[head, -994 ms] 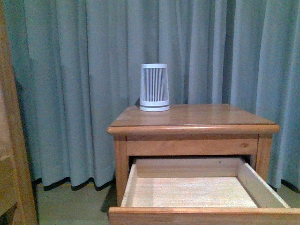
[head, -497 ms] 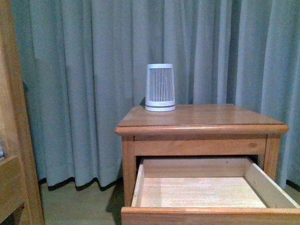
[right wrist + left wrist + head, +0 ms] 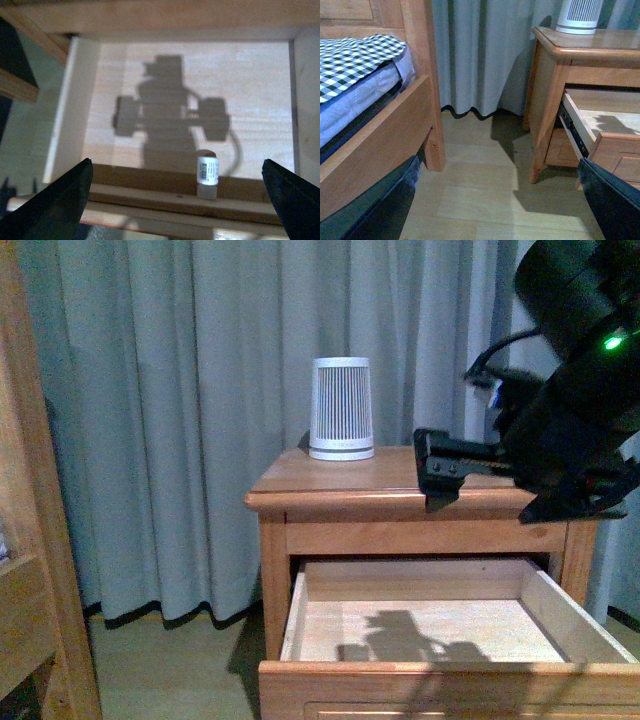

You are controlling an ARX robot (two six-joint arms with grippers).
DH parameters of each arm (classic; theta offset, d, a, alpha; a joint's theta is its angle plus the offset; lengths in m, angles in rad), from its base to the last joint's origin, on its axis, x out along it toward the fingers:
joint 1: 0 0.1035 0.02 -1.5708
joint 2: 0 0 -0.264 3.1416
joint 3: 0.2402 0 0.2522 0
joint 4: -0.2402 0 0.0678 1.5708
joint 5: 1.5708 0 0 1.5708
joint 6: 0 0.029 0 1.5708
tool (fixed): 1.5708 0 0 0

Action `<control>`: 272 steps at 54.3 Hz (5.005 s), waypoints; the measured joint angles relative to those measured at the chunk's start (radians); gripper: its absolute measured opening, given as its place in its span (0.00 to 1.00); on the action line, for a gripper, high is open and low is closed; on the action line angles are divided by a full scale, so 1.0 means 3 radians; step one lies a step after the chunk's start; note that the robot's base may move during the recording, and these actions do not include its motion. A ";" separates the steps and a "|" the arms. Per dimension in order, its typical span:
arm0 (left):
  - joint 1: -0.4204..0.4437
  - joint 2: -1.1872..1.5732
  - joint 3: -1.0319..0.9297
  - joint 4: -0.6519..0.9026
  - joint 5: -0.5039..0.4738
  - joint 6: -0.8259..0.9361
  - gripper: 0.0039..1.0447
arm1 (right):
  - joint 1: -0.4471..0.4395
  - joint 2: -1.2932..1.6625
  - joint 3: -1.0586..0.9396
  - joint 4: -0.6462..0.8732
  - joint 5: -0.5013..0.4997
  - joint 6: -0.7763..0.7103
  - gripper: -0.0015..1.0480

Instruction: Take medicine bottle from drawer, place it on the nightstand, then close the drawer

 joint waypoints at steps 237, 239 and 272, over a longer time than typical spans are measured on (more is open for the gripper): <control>0.0000 -0.0001 0.0000 0.0000 0.0000 0.0003 0.94 | -0.0170 0.2199 0.4172 0.0189 0.0323 -0.1466 0.28; 0.0000 -0.0001 0.0000 0.0000 0.0000 0.0003 0.94 | -0.0181 0.2102 0.3886 0.0619 0.0337 -0.1611 0.28; 0.0000 -0.0001 0.0000 0.0000 0.0000 0.0003 0.94 | -0.0261 0.1855 0.1947 0.2827 0.0346 -0.2116 0.28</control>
